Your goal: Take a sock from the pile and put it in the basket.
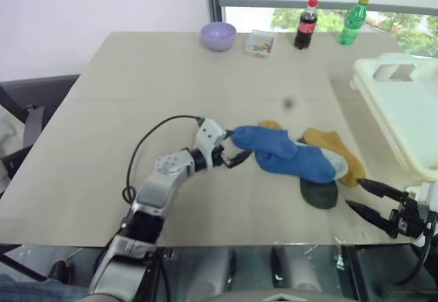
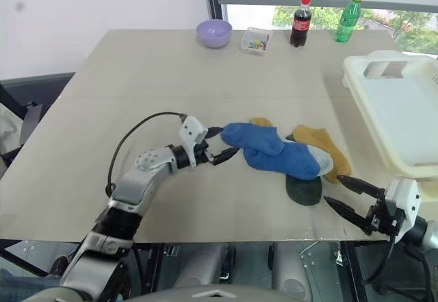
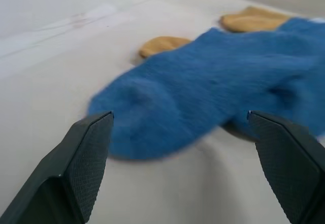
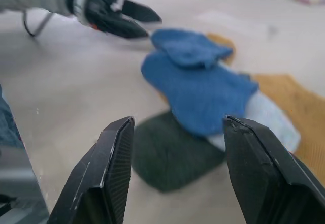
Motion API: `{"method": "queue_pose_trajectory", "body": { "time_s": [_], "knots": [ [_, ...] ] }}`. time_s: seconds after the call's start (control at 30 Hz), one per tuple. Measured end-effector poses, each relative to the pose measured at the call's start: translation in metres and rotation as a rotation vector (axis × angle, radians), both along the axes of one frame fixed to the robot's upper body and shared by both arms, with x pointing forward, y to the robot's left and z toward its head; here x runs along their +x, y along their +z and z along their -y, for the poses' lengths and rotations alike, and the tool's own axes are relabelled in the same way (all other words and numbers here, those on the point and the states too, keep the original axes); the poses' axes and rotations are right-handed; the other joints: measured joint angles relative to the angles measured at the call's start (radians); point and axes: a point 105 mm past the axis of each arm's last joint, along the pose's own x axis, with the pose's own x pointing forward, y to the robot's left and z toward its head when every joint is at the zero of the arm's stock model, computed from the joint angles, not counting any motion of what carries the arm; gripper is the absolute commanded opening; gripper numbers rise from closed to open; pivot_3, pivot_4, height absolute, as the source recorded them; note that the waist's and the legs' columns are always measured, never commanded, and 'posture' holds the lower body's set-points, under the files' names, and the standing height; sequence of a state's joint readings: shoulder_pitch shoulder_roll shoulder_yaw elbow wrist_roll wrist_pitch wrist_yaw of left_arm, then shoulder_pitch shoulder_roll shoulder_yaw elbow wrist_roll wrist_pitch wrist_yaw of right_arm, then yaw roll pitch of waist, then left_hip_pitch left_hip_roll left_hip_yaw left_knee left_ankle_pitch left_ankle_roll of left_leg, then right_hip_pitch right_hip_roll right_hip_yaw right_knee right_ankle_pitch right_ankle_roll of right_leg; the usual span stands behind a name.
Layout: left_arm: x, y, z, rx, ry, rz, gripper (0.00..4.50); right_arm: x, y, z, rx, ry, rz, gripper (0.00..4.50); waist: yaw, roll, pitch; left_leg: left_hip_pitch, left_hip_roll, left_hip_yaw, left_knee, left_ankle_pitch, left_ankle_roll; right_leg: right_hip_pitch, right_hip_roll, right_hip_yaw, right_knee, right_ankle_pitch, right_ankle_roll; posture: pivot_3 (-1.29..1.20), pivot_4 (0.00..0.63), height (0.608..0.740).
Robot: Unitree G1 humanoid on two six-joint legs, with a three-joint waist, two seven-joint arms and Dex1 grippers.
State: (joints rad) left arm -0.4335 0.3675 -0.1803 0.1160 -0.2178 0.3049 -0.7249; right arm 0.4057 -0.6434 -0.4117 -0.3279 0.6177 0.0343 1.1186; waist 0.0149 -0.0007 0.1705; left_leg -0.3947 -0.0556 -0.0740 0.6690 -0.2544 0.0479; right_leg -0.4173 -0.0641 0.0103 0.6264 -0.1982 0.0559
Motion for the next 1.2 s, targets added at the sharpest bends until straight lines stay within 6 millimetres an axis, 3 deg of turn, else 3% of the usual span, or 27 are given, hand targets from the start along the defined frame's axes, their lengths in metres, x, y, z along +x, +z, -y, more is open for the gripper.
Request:
{"method": "queue_pose_trajectory", "body": {
  "time_s": [0.17, 0.2, 0.27, 0.53, 0.57, 0.77, 1.0, 1.2],
  "knots": [
    [0.016, -0.011, 0.005, 0.111, -0.051, -0.001, 4.5, 0.0, 0.005, -0.005, 0.009, -0.015, 0.027, 2.81, 0.004, -0.001, 0.0, 0.0, -0.001, 0.0, 0.0, 0.0, 0.0, 0.0, -0.001, 0.0, 0.0, 0.0, 0.0, 0.0, 0.15, 0.735],
    [0.018, -0.011, 0.005, 0.117, -0.058, 0.002, 4.25, 0.0, 0.005, -0.006, 0.012, -0.017, 0.029, 2.86, 0.004, -0.001, 0.0, 0.0, -0.001, 0.0, 0.0, 0.0, 0.0, 0.0, -0.001, 0.0, 0.0, 0.0, 0.0, 0.0, 0.15, 0.735],
    [0.02, -0.011, 0.005, 0.125, -0.068, 0.007, 3.64, -0.001, 0.004, -0.005, 0.012, -0.023, 0.029, 2.87, 0.004, -0.001, 0.0, 0.0, -0.001, 0.0, 0.0, 0.0, 0.0, 0.0, -0.003, 0.0, 0.0, 0.0, 0.0, 0.0, 0.15, 0.735],
    [0.026, -0.011, 0.005, 0.131, -0.081, 0.029, 0.18, 0.0, 0.005, -0.005, 0.004, -0.03, 0.046, 2.87, 0.002, 0.0, 0.0, 0.0, -0.001, 0.0, 0.0, 0.0, 0.0, 0.0, -0.004, -0.001, 0.0, 0.0, 0.0, 0.0, 0.15, 0.735],
    [0.026, -0.011, 0.005, 0.131, -0.084, 0.032, 0.05, 0.0, 0.006, -0.005, 0.004, -0.03, 0.049, 2.87, 0.002, 0.0, 0.0, 0.0, -0.001, 0.0, 0.0, 0.0, 0.0, 0.0, -0.004, 0.0, 0.0, 0.0, 0.0, 0.0, 0.15, 0.735],
    [0.023, -0.011, 0.001, 0.125, -0.083, 0.031, 0.05, 0.001, 0.007, -0.007, 0.003, -0.019, 0.055, 2.87, -0.001, 0.0, 0.0, 0.0, -0.001, 0.0, 0.0, 0.0, 0.0, 0.0, -0.004, 0.0, 0.0, 0.0, 0.0, 0.0, 0.15, 0.735],
    [-0.012, -0.018, -0.013, 0.131, -0.099, -0.005, 0.05, -0.009, 0.008, -0.022, -0.028, 0.112, 0.036, 2.87, -0.001, 0.0, -0.001, 0.001, 0.0, -0.001, 0.0, 0.0, 0.0, 0.0, -0.005, 0.003, 0.0, 0.0, 0.0, 0.0, 0.15, 0.735],
    [-0.028, -0.019, -0.021, 0.132, -0.066, -0.029, 0.05, -0.011, 0.005, -0.031, -0.033, 0.185, 0.02, 2.87, -0.001, 0.0, -0.001, 0.001, 0.0, -0.001, 0.0, 0.0, 0.0, 0.001, -0.005, 0.003, 0.0, -0.001, -0.001, 0.0, 0.15, 0.735]
  ]
}}
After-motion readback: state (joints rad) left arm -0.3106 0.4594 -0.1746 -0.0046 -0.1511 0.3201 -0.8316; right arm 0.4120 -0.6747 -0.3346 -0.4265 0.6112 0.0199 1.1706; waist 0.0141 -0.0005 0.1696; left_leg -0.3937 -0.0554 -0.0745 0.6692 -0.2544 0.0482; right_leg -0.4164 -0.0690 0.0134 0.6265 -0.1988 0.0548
